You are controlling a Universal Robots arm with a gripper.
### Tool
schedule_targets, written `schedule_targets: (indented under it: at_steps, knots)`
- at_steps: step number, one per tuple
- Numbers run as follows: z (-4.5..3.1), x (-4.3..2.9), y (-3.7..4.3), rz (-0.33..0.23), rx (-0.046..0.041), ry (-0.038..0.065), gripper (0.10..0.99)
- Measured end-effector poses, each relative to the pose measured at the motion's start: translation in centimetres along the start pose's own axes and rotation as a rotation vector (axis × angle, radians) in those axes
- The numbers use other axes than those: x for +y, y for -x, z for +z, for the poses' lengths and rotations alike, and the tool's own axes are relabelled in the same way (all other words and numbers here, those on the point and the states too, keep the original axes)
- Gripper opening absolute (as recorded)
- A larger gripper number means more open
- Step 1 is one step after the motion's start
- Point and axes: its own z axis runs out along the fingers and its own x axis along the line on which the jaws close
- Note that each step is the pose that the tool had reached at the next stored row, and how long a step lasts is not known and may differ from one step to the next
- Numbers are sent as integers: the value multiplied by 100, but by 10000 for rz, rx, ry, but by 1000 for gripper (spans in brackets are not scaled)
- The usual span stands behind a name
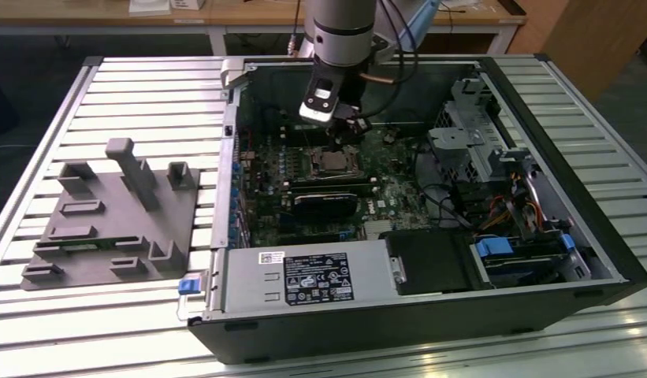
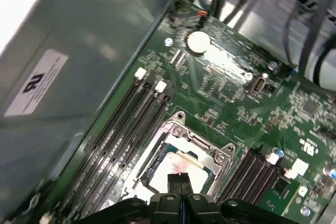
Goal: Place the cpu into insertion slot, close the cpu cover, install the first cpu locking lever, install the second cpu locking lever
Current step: 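Close the cpu cover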
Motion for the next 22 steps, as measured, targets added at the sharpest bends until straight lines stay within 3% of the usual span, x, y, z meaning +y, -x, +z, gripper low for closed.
schedule_targets:
  at_steps: [22]
  knots:
    - [9,0,0,-4004,120,74,106]
